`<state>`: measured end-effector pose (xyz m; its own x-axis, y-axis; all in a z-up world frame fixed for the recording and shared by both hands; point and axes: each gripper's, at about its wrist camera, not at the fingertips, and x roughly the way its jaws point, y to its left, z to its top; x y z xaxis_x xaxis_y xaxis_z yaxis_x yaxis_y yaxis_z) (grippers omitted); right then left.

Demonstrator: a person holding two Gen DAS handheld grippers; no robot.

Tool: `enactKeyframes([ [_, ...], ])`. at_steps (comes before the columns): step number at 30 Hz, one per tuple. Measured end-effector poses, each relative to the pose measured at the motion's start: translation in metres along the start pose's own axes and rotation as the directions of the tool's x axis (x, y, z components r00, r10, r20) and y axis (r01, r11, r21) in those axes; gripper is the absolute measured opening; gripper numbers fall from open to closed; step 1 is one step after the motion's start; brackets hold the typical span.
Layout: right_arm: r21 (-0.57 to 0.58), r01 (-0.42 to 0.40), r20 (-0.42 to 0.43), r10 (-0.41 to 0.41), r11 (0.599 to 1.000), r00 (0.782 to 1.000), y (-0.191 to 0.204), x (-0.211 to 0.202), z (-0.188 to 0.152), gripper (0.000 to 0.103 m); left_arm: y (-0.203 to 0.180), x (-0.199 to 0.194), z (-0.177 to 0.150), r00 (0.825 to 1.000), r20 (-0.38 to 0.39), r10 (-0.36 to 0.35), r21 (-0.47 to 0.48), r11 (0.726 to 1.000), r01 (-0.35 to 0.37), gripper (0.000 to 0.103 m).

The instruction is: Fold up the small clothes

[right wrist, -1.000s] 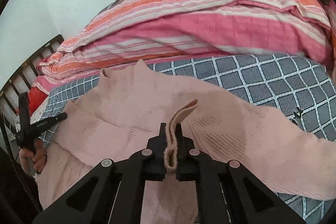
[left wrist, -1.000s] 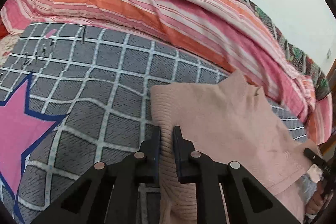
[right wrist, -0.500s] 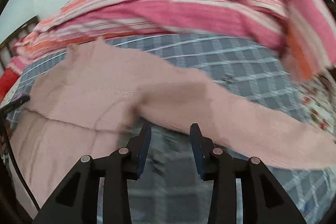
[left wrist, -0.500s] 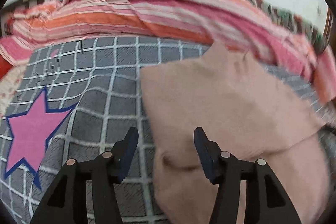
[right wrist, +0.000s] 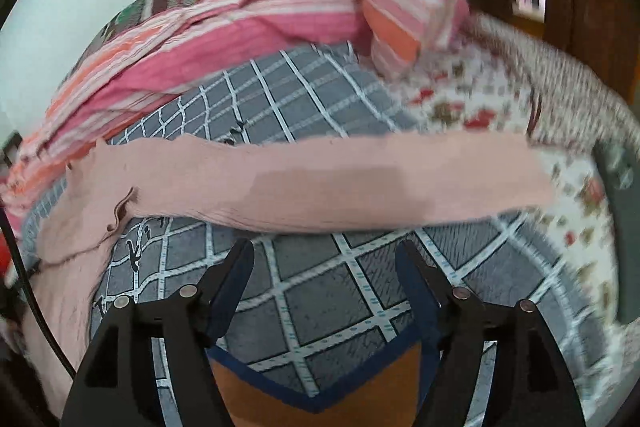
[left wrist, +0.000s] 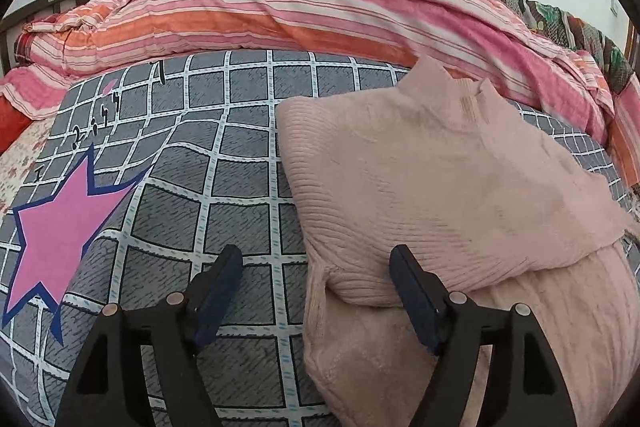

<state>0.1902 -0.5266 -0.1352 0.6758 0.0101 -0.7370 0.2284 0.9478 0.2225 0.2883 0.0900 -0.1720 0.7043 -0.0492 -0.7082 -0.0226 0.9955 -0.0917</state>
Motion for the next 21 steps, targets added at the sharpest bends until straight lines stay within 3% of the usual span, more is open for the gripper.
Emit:
enactKeyframes([
  [4, 0.062, -0.01, 0.02, 0.009, 0.998, 1.0, -0.014, 0.007, 0.004, 0.078, 0.001, 0.001, 0.0, 1.0, -0.005, -0.009, -0.007, 1.0, 0.009, 0.076],
  [12, 0.184, -0.035, 0.027, 0.03, 0.982, 0.999, -0.041, 0.023, 0.025, 0.077, 0.002, 0.004, 0.002, 1.0, -0.015, -0.022, -0.013, 1.0, 0.021, 0.077],
  [14, 0.181, 0.016, 0.026, -0.021, 0.983, 0.999, -0.042, 0.026, 0.03, 0.066, 0.002, 0.005, 0.002, 1.0, -0.016, -0.026, -0.015, 1.0, 0.026, 0.078],
  [15, 0.176, 0.04, 0.032, -0.047, 0.984, 0.998, -0.042, 0.026, 0.032, 0.046, 0.002, 0.005, 0.002, 0.999, -0.016, -0.028, -0.016, 0.999, 0.028, 0.078],
  [16, 0.162, 0.083, 0.049, -0.092, 0.983, 0.995, -0.041, 0.028, 0.034, 0.019, 0.002, 0.005, 0.002, 0.999, -0.016, -0.029, -0.016, 0.999, 0.029, 0.078],
  [18, 0.139, 0.081, 0.034, -0.087, 0.987, 0.996, -0.04, 0.033, 0.038, 0.009, 0.003, 0.005, 0.002, 0.999, -0.016, -0.031, -0.018, 0.999, 0.031, 0.078],
  [21, 0.088, 0.131, 0.067, -0.137, 0.988, 0.988, -0.028, 0.023, 0.042, 0.007, 0.004, 0.004, 0.002, 0.999, -0.014, -0.04, -0.022, 0.999, 0.039, 0.078],
])
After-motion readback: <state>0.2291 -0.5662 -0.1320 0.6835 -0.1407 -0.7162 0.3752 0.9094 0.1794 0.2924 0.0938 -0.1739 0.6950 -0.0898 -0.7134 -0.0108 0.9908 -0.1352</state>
